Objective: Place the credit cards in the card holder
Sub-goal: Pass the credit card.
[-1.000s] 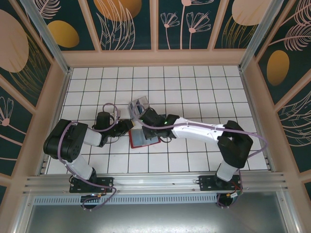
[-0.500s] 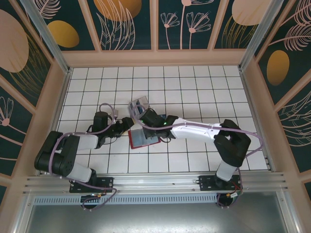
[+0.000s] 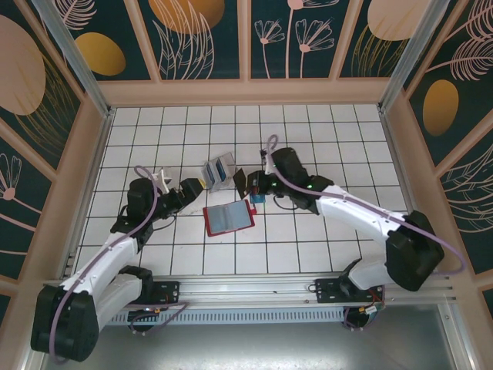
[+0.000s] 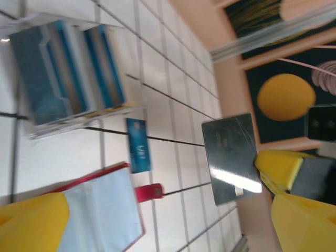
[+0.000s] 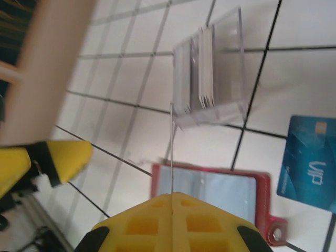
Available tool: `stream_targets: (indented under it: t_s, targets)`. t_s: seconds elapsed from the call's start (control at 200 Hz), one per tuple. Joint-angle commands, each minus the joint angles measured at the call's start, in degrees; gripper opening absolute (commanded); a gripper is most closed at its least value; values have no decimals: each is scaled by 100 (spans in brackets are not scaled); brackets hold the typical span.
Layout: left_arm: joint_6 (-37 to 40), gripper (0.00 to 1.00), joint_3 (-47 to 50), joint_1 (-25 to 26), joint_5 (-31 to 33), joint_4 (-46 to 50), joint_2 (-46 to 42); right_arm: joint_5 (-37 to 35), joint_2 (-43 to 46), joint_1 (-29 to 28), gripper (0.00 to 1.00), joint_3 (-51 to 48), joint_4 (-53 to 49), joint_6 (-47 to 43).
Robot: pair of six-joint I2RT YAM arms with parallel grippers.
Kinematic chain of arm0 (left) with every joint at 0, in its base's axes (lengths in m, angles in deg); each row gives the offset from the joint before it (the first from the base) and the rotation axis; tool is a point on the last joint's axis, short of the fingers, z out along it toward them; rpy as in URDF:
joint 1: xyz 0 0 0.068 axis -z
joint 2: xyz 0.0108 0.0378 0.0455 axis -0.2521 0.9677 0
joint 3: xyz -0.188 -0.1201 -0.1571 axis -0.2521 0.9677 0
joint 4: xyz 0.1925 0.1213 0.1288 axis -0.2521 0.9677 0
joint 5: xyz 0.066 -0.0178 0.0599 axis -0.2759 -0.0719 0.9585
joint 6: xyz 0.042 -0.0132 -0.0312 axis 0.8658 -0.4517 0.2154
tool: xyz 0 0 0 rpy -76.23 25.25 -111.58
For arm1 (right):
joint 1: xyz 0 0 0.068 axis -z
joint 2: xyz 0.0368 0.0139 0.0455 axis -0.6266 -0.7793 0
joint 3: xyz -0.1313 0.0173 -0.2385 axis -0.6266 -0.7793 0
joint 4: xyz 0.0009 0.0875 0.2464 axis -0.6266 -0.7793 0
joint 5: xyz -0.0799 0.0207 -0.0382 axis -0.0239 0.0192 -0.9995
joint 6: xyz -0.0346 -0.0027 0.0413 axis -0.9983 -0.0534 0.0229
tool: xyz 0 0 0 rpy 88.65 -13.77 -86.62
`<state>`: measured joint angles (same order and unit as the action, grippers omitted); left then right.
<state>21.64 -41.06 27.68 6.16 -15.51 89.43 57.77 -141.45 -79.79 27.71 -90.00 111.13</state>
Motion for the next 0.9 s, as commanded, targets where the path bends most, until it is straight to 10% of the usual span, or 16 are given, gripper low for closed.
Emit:
stream_targets:
  t_s: [0.0, 0.17, 0.576, 0.896]
  targets:
    - [-248, 98, -167, -16, -767, -533, 121, 981, 319, 155, 0, -280, 1239, 780]
    - [-921, 77, -114, -4, -1310, -1790, 436, 1820, 144, 208, 0, -468, 2488, 1572]
    - [-1574, 64, -286, 206, -1571, -2837, 631, 2186, -363, -26, 0, -365, 3467, 2035]
    - [-1634, 19, -324, 293, -1588, -3074, 789, 2344, -596, -177, 0, -291, 3680, 2154]
